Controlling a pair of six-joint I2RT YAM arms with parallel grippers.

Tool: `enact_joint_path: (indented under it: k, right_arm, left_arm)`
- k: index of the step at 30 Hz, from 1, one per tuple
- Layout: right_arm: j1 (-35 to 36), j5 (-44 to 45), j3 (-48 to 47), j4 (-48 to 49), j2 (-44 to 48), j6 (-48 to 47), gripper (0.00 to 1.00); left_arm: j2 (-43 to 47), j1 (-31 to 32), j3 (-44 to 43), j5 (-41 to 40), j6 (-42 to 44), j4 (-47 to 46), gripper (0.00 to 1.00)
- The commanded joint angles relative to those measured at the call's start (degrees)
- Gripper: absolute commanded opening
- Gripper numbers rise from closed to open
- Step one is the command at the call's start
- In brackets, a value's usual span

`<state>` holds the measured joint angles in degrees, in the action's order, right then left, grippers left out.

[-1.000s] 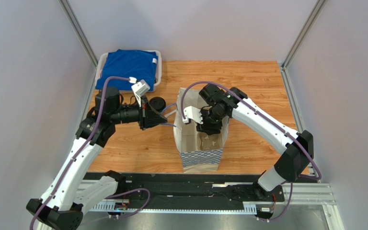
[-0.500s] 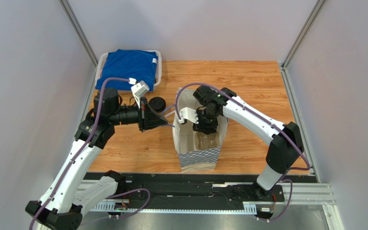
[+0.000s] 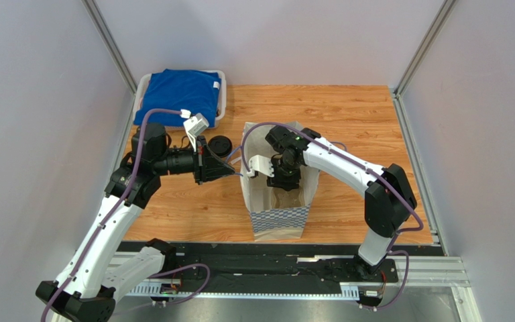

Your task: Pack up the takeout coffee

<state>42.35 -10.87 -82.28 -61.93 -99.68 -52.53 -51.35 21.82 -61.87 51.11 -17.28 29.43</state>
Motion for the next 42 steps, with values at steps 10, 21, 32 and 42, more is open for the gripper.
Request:
enact_joint_path:
  k: [10, 21, 32, 42]
  right_arm:
    - [1.16, 2.96, -0.68, 4.02, 1.42, 3.14, 0.48]
    - [2.21, 2.96, -7.45, -1.78, 7.21, 5.86, 0.80]
    - [2.92, -0.98, -15.62, -5.57, 14.07, 10.08, 0.85]
    - [2.92, -5.65, -17.56, 2.77, 23.03, 15.08, 0.90]
  left_arm:
    - [0.55, -0.20, -0.54, 0.66, 0.75, 0.54, 0.00]
    - [0.29, -0.20, 0.25, -0.58, 0.58, 0.98, 0.00]
    - [-0.77, -0.20, 0.43, -0.84, 1.81, 0.89, 0.18]
    - [2.22, -0.20, -2.55, -0.84, 3.92, -0.52, 0.82]
